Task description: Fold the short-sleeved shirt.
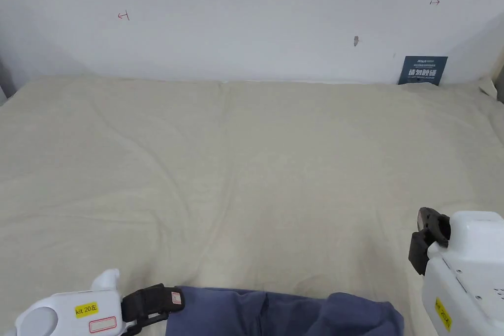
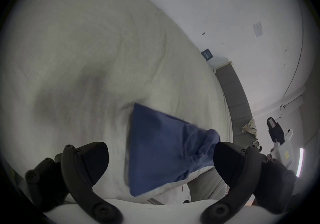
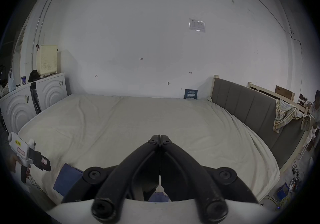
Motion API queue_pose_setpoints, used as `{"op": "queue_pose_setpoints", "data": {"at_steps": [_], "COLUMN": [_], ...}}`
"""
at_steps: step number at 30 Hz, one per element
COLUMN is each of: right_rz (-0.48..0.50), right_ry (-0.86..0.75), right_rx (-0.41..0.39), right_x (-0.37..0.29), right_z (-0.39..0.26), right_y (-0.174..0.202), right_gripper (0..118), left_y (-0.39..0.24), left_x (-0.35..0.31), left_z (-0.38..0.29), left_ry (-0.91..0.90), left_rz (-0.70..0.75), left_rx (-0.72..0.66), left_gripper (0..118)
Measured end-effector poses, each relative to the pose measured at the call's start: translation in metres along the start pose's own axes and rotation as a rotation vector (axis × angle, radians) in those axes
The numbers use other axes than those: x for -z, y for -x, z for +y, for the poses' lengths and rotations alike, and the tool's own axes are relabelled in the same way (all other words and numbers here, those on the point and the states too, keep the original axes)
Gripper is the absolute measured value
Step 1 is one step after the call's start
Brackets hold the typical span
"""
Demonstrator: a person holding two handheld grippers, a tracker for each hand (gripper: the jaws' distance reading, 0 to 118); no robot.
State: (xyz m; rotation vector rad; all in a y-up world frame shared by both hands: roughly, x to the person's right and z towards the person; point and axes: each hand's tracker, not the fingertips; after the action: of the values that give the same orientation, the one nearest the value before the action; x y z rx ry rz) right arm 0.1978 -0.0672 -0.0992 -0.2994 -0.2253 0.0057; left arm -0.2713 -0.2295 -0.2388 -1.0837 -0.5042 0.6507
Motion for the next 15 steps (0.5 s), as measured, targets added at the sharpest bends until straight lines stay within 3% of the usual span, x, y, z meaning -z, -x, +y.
{"op": "queue_pose_setpoints", "data": {"at_steps": [3, 8, 12, 15], "right_rz": [-0.005, -0.020, -0.026, -0.025], "right_ry": [0.016, 0.040, 0.055, 0.057], "right_rx": [-0.004, -0.013, -0.014, -0.011], "right_x": [0.004, 0.009, 0.013, 0.014], "right_z": [-0.003, -0.008, -0.009, -0.008], "right_y": [0.001, 0.001, 0.000, -0.001], "right_gripper": [0, 0, 0, 0], "left_y": [0.012, 0.021, 0.014, 0.002], "left_x": [0.019, 0.044, 0.055, 0.053], "left_z": [-0.001, -0.011, -0.016, -0.021], "left_ry": [0.023, 0.041, 0.046, 0.026], "left_rz": [-0.008, -0.025, -0.024, 0.023], "left_rx": [0.014, 0.028, 0.029, 0.060], "left_gripper": [113, 54, 19, 16]}}
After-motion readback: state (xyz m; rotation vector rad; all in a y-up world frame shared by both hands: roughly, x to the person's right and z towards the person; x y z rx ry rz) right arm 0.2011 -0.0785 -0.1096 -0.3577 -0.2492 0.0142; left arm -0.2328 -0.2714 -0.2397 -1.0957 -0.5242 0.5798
